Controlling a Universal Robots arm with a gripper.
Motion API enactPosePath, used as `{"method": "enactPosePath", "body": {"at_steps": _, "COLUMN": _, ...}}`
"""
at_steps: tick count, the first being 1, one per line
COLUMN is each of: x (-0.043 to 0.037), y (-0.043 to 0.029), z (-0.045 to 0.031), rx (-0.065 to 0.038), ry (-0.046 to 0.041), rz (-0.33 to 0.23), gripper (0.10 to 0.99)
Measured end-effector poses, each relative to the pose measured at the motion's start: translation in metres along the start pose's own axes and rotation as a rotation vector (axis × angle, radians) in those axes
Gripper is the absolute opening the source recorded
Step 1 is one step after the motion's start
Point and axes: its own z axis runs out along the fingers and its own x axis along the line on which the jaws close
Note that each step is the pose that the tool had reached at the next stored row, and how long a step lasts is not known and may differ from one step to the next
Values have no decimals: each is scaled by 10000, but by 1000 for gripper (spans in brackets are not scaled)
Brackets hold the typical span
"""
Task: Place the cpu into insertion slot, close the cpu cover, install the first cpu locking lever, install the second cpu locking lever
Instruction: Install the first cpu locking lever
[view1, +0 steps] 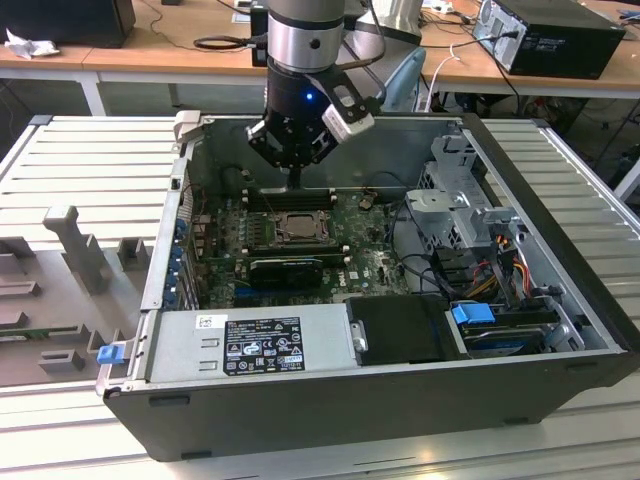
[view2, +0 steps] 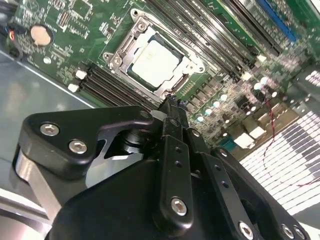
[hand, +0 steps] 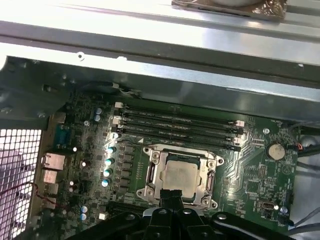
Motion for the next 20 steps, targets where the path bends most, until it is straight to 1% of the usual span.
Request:
{"method": "enactPosePath", "body": {"at_steps": 1, "x": 0, "y": 0, "z": 0, "rx": 7, "ry": 13, "rz": -237, "gripper": 106}}
{"method": "enactPosePath", "body": {"at_steps": 2, "x": 8, "y": -1, "z": 1, "rx": 5, "ry": 13, "rz": -288, "gripper": 106}}
{"method": "enactPosePath", "body": {"at_steps": 6, "x": 85, "y": 13, "z": 6, "rx": -5, "ry": -48, "rz": -290, "gripper": 106}}
{"method": "enactPosePath", "body": {"at_steps": 9, "x": 93, "y": 13, "z": 5, "rx": -3, "ry": -50, "rz": -291, "gripper": 106}}
{"method": "enactPosePath", "body": {"at_steps": 10, "x": 130, "y": 19, "z": 13, "rx": -1, "ry": -65, "rz": -277, "gripper": 106}}
{"method": "enactPosePath", "body": {"at_steps": 11, "x": 141, "y": 24, "z": 24, "rx": -4, "ry": -76, "rz": -129, "gripper": 106}}
{"method": "enactPosePath", "body": {"at_steps": 12, "x": 186, "y": 31, "z": 51, "rx": -16, "ry": -81, "rz": -77, "gripper": 106}}
{"method": "enactPosePath", "body": {"at_steps": 13, "x": 243, "y": 40, "z": 65, "rx": -29, "ry": -81, "rz": -76, "gripper": 106}}
{"method": "enactPosePath", "body": {"at_steps": 14, "x": 317, "y": 53, "z": 82, "rx": -50, "ry": -87, "rz": -75, "gripper": 106}}
{"method": "enactPosePath", "body": {"at_steps": 16, "x": 327, "y": 56, "z": 94, "rx": -52, "ry": -93, "rz": 24, "gripper": 106}}
{"method": "enactPosePath", "body": {"at_steps": 20, "x": 327, "y": 55, "z": 121, "rx": -64, "ry": -126, "rz": 690, "gripper": 106}}
